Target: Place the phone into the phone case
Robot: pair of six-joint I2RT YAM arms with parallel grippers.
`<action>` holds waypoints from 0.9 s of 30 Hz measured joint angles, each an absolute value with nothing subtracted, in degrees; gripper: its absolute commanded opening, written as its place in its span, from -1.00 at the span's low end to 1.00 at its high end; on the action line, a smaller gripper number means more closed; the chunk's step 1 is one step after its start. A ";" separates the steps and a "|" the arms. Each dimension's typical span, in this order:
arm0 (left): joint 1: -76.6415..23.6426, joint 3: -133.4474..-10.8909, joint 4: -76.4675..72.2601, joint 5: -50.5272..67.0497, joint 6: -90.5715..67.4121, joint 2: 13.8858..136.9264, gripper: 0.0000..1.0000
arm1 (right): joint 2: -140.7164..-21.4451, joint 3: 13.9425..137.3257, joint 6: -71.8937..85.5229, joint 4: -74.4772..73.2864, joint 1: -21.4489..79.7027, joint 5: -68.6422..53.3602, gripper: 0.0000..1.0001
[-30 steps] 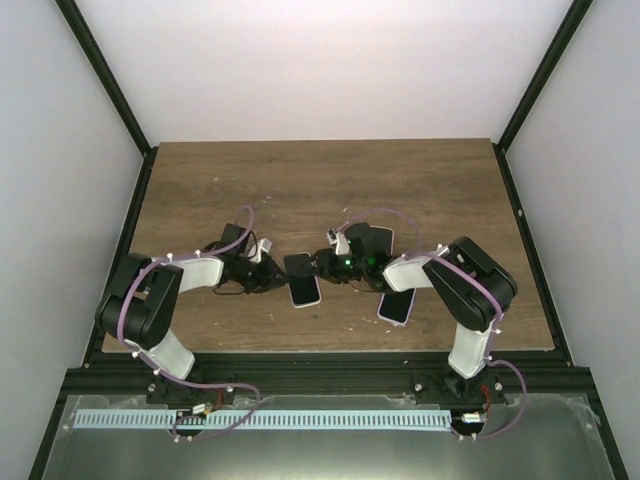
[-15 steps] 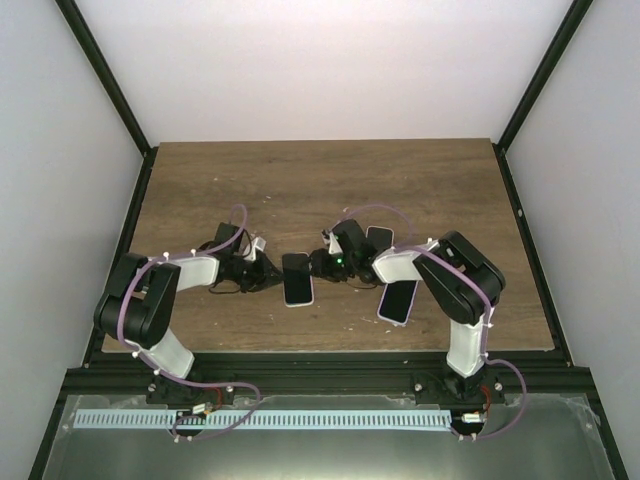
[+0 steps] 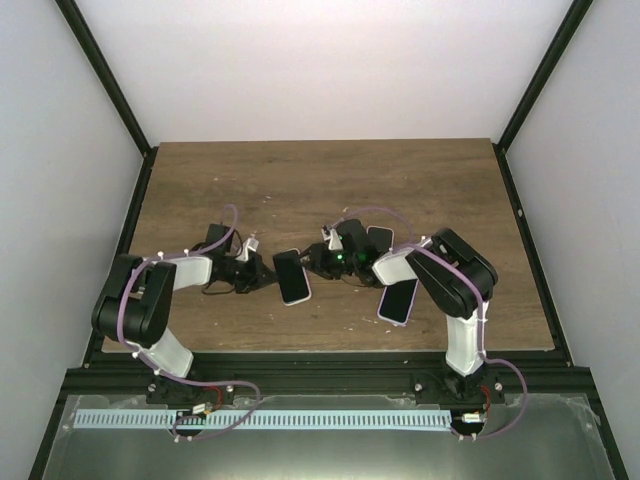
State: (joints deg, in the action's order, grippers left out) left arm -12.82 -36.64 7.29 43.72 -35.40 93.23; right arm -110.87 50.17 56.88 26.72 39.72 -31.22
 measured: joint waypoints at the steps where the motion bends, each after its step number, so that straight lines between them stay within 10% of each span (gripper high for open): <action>1: -12.69 -36.49 7.22 43.81 -35.46 93.12 -0.88 | -111.04 49.69 58.06 28.56 39.53 -31.79 -0.06; 17: -11.40 -34.37 6.02 43.33 -36.05 92.09 -0.85 | -113.01 47.55 66.11 42.39 40.69 -41.08 -0.04; 27: -12.05 -34.37 5.32 43.31 -36.12 92.07 -0.74 | -112.77 47.64 59.92 31.90 41.39 -39.16 -0.72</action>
State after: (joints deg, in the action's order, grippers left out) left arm -12.05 -34.37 5.32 43.31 -36.12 92.07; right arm -112.77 47.64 59.92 31.90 41.39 -39.16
